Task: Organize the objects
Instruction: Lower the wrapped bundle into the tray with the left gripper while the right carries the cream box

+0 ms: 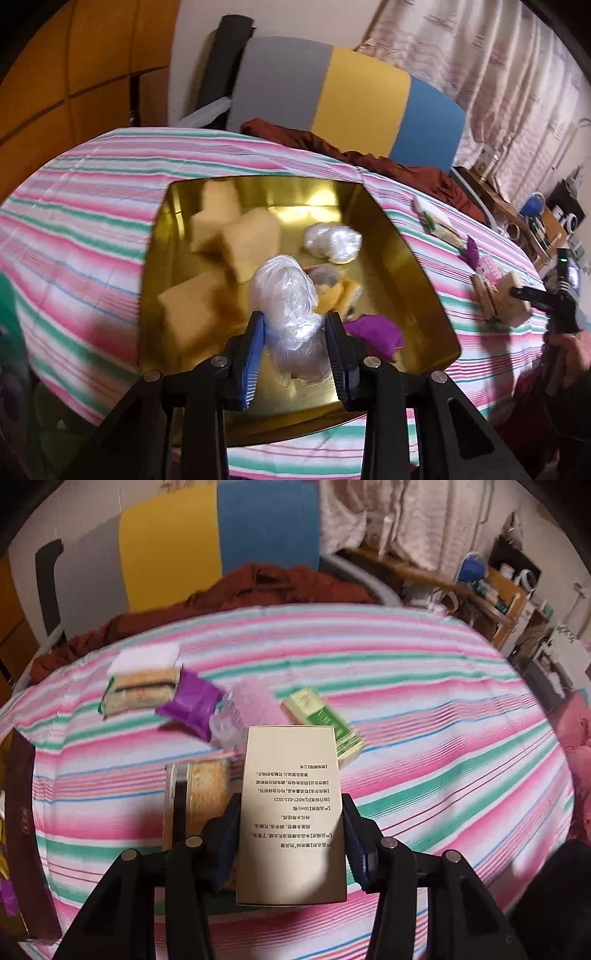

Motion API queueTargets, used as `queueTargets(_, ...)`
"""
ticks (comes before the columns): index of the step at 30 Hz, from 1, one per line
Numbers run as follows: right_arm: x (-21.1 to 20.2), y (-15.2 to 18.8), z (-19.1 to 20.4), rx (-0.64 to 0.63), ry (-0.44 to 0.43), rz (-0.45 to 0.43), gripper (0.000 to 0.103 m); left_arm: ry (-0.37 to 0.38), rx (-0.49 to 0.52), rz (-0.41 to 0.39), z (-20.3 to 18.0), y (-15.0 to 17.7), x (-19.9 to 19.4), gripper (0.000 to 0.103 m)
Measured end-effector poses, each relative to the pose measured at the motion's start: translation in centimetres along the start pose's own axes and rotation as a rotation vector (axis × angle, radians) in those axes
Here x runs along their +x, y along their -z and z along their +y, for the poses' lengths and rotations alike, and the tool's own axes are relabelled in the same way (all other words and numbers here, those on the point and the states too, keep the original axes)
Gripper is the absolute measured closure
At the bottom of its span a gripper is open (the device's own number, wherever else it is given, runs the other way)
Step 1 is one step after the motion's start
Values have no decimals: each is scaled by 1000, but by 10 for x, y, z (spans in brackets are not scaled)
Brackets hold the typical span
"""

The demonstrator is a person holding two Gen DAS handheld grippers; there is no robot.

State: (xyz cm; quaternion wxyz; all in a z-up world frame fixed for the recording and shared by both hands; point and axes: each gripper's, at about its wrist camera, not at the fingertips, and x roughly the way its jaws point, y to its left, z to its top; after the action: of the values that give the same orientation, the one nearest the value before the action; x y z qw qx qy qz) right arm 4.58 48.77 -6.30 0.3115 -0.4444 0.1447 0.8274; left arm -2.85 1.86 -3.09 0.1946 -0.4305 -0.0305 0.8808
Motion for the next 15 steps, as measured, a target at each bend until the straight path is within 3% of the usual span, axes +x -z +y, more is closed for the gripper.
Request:
queueTargets(9,-36,5,14,-24,-86,-122,53,-55,-64,-6,32,12,-10,69)
queueTargets(15,-63,22,62,-123,-220,-167,53,-64,-54,20,30,15,3,69)
